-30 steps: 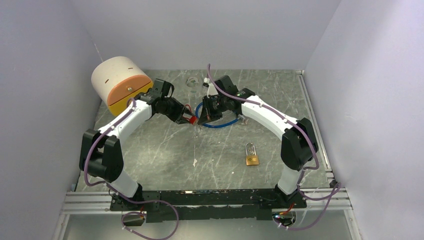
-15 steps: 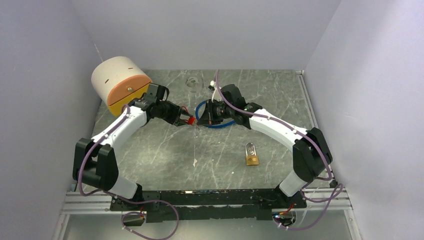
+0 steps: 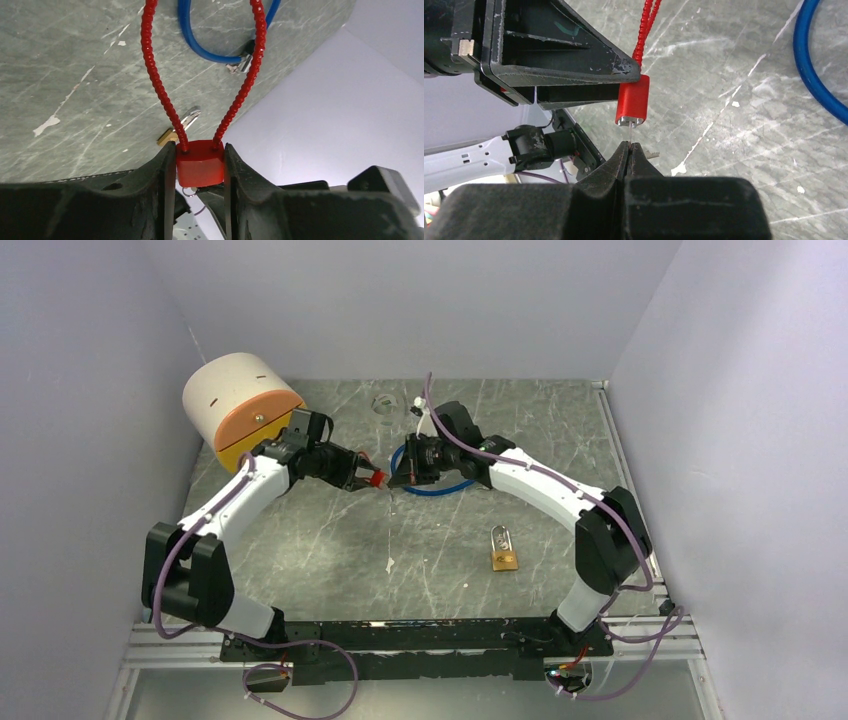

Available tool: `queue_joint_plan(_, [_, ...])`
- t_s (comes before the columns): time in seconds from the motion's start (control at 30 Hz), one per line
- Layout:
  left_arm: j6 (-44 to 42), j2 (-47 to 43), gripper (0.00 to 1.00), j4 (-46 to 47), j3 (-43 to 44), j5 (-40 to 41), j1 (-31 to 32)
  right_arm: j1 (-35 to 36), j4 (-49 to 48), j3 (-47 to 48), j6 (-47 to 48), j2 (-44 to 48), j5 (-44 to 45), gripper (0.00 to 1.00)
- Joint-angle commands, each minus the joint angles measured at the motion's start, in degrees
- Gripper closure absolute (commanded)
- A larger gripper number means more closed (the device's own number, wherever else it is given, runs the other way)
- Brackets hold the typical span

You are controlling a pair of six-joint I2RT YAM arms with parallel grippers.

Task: Unlock with the key

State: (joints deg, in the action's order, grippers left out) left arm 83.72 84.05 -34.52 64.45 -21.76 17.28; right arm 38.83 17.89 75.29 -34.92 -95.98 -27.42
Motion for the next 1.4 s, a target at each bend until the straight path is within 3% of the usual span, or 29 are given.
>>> queue_joint_plan(0.0, [5.20, -3.75, 0.97, 6.63, -2.93, 3.79, -1.19, 0.01, -6.67, -2.03, 0.06, 4.45, -2.79, 1.00])
queue_joint_plan(0.1, [6.73, -3.81, 0.97, 8.83, -3.76, 2.30, -1.55, 1.22, -11.65, -4.43, 5.25, 5.82, -0.33, 1.00])
queue_joint_plan(0.27, [6.82, -5.02, 0.97, 8.51, -4.34, 1.90, -2.27, 3.31, -6.36, -6.33, 13.55, 6.16, 12.40, 1.00])
queue_joint_plan(0.47, [6.89, -5.50, 0.97, 9.37, -4.91, 0.81, -2.86, 2.95, -9.03, -10.37, 10.85, 8.51, 7.84, 1.00])
queue_joint_plan(0.63, [3.36, -4.78, 0.98, 6.73, -2.74, -0.60, -2.86, 2.70, -9.16, -7.28, 7.31, 8.61, 4.36, 1.00])
queue_joint_plan(0.87, [-3.19, -2.72, 0.97, 3.29, 1.20, -5.59, -2.86, 2.74, -6.99, -2.48, 7.45, 6.39, 3.76, 1.00])
queue_joint_plan(1.37, [-3.71, -3.62, 0.97, 2.66, 0.86, -7.35, -2.86, 2.74, -5.23, 0.64, 8.09, 3.53, 4.53, 1.00])
